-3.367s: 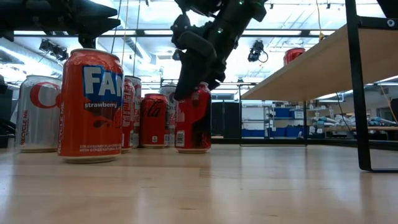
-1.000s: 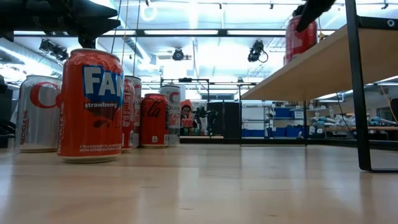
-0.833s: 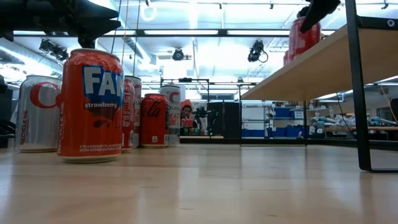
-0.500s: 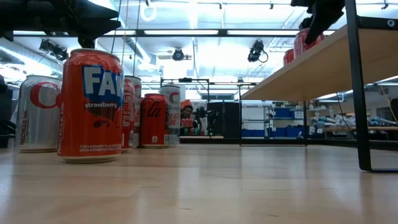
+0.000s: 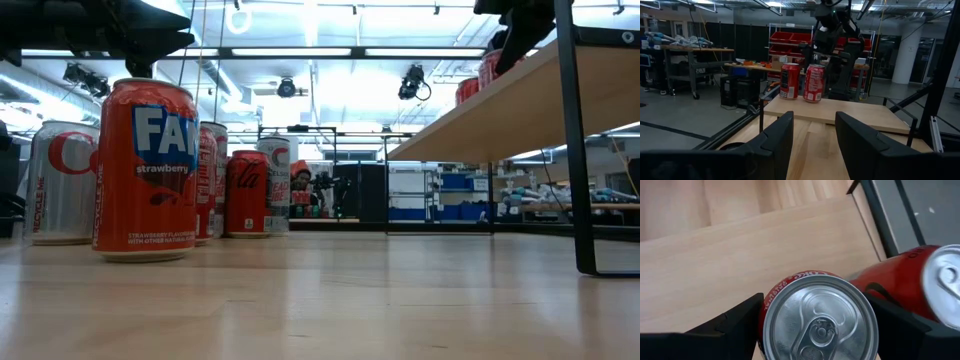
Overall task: Place canned beverage on shelf
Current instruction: Put the top red white soda can on the shelf
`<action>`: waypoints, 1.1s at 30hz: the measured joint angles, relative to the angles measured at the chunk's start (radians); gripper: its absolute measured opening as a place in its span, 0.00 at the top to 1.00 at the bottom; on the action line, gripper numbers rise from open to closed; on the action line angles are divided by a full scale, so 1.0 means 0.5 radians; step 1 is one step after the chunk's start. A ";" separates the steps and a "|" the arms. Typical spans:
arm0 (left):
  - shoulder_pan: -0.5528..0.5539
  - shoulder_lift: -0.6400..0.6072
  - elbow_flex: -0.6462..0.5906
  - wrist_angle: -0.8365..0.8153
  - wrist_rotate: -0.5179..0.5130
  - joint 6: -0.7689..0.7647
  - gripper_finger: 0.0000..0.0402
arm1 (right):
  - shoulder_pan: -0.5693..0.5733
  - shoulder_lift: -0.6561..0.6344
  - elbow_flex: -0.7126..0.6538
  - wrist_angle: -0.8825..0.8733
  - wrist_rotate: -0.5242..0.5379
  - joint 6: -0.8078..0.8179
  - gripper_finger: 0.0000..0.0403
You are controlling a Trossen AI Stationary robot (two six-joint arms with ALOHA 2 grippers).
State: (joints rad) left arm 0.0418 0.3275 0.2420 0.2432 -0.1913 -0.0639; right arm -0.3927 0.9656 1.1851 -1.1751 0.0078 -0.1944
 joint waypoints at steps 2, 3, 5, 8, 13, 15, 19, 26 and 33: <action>0.000 0.000 0.000 0.000 0.000 0.000 0.61 | -0.013 0.008 0.000 -0.001 -0.032 0.010 0.21; 0.001 0.000 0.000 0.000 0.000 0.000 0.61 | -0.017 0.015 0.000 -0.002 -0.038 0.016 0.21; 0.000 0.000 0.000 0.000 0.000 0.000 0.61 | -0.018 0.029 0.000 -0.001 -0.027 0.032 0.21; 0.001 0.000 0.000 0.000 0.000 -0.001 0.61 | -0.018 0.053 0.004 0.011 0.026 0.060 0.19; 0.000 0.000 0.000 0.000 0.000 -0.002 0.61 | -0.018 0.089 0.001 -0.006 0.052 0.082 0.11; 0.000 0.000 0.000 0.000 0.000 -0.002 0.61 | -0.018 0.087 0.000 -0.003 0.063 0.082 0.08; 0.000 0.000 0.000 0.000 0.000 -0.002 0.61 | -0.018 0.081 0.035 -0.021 0.118 0.082 0.06; 0.000 -0.001 0.000 -0.001 0.000 -0.002 0.61 | 0.041 0.080 0.128 -0.017 0.157 0.083 0.06; 0.000 0.000 0.000 -0.001 0.000 -0.002 0.61 | 0.097 0.080 0.237 0.009 0.237 0.088 0.06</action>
State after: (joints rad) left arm 0.0420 0.3275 0.2420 0.2428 -0.1913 -0.0650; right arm -0.3442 1.0058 1.3038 -1.1704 0.1265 -0.1504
